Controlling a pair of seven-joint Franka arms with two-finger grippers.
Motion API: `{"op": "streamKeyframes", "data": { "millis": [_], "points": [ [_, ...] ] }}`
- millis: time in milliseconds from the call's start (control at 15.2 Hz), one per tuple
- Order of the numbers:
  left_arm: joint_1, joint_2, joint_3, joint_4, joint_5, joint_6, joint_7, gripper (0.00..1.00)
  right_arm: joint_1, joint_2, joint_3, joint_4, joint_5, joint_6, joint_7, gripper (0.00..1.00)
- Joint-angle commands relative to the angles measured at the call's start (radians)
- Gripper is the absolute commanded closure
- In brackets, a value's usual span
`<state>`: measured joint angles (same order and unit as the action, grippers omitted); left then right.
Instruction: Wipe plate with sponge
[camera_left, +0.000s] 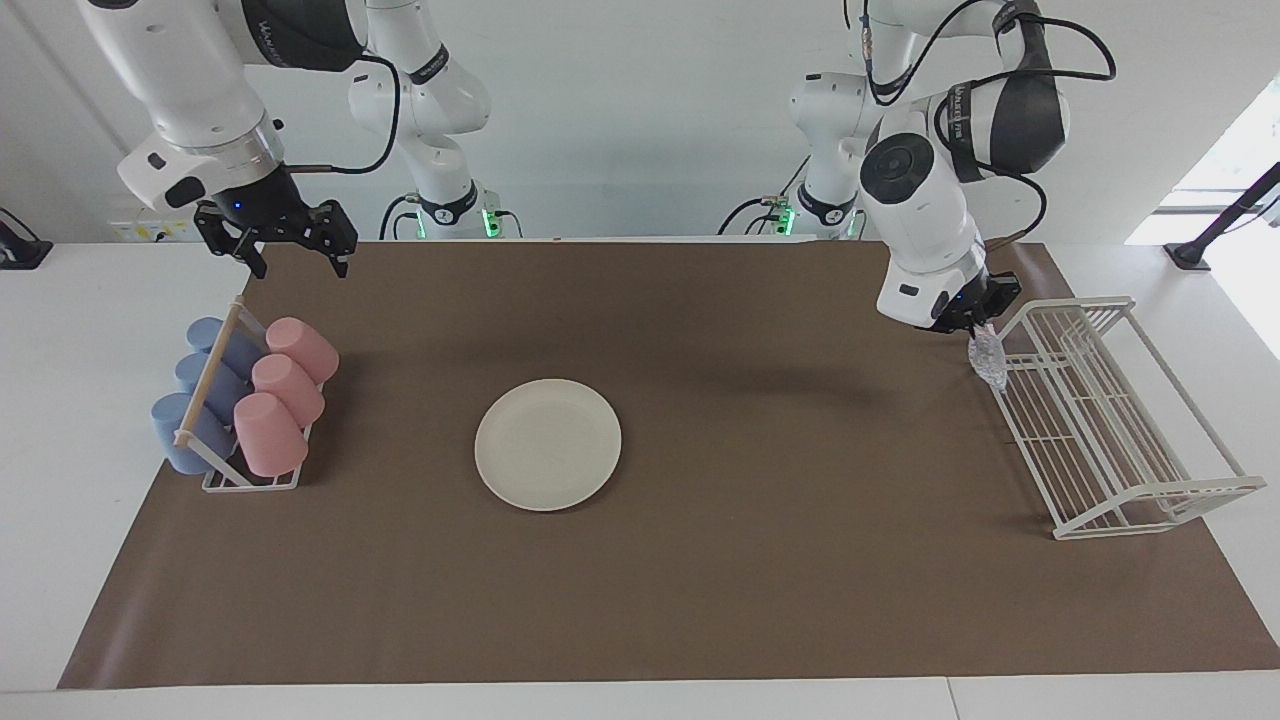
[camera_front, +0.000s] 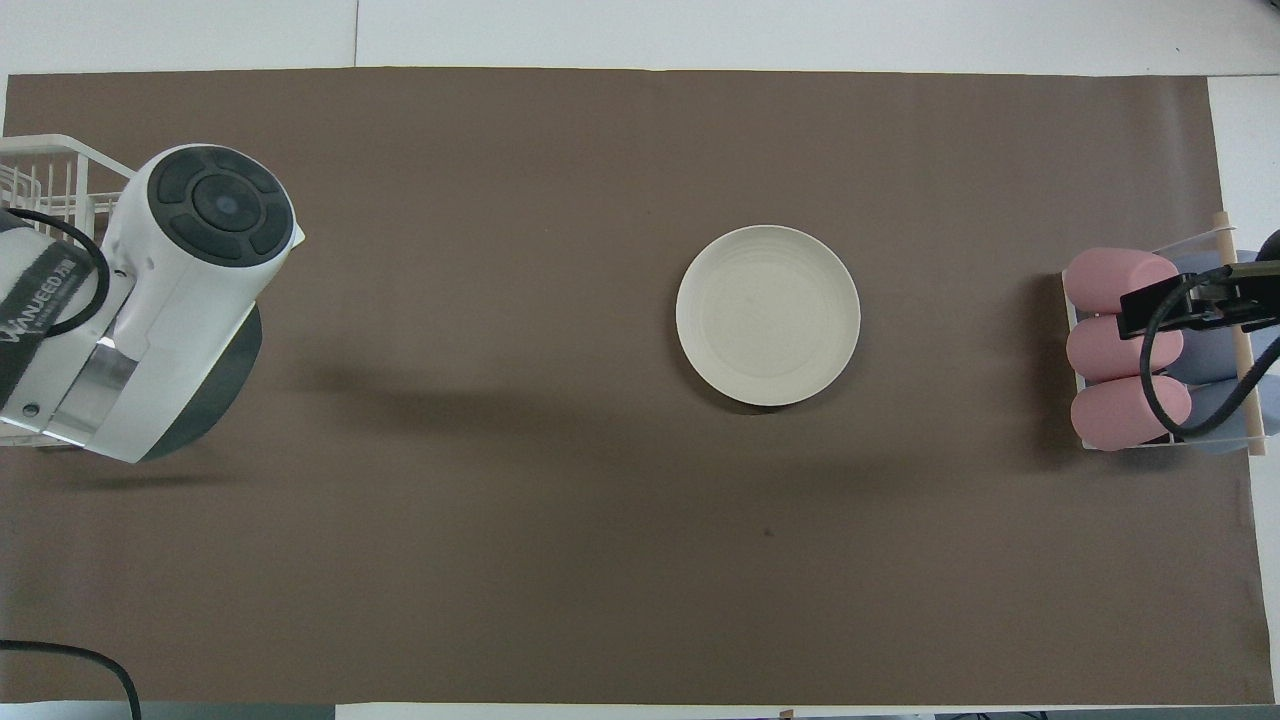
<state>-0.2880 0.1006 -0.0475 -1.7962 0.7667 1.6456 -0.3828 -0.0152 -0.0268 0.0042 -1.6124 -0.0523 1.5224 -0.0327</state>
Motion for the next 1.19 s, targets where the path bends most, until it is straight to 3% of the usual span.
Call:
{"op": "streamKeyframes", "data": {
  "millis": [0, 132, 330, 594, 1122],
  "points": [
    [-0.022, 0.05, 0.008, 0.035, 0.17, -0.071, -0.028, 1.0, -0.012, 0.013, 0.005, 0.023, 0.026, -0.039, 0.03, 0.0],
    [-0.017, 0.057, 0.008, 0.028, 0.251, -0.107, -0.053, 1.0, -0.014, 0.011, -0.003, 0.026, 0.048, -0.071, 0.048, 0.0],
    [-0.02, 0.172, 0.008, 0.038, 0.365, -0.177, -0.193, 1.0, -0.016, -0.001, -0.006, 0.023, 0.054, -0.099, 0.049, 0.0],
    [0.018, 0.275, 0.014, 0.063, 0.441, -0.185, -0.208, 1.0, -0.016, -0.001, -0.006, 0.022, 0.052, -0.058, 0.036, 0.0],
    [0.075, 0.274, 0.009, 0.005, 0.442, -0.129, -0.278, 1.0, -0.032, -0.009, -0.003, 0.006, 0.054, -0.057, 0.043, 0.0]
  ]
}}
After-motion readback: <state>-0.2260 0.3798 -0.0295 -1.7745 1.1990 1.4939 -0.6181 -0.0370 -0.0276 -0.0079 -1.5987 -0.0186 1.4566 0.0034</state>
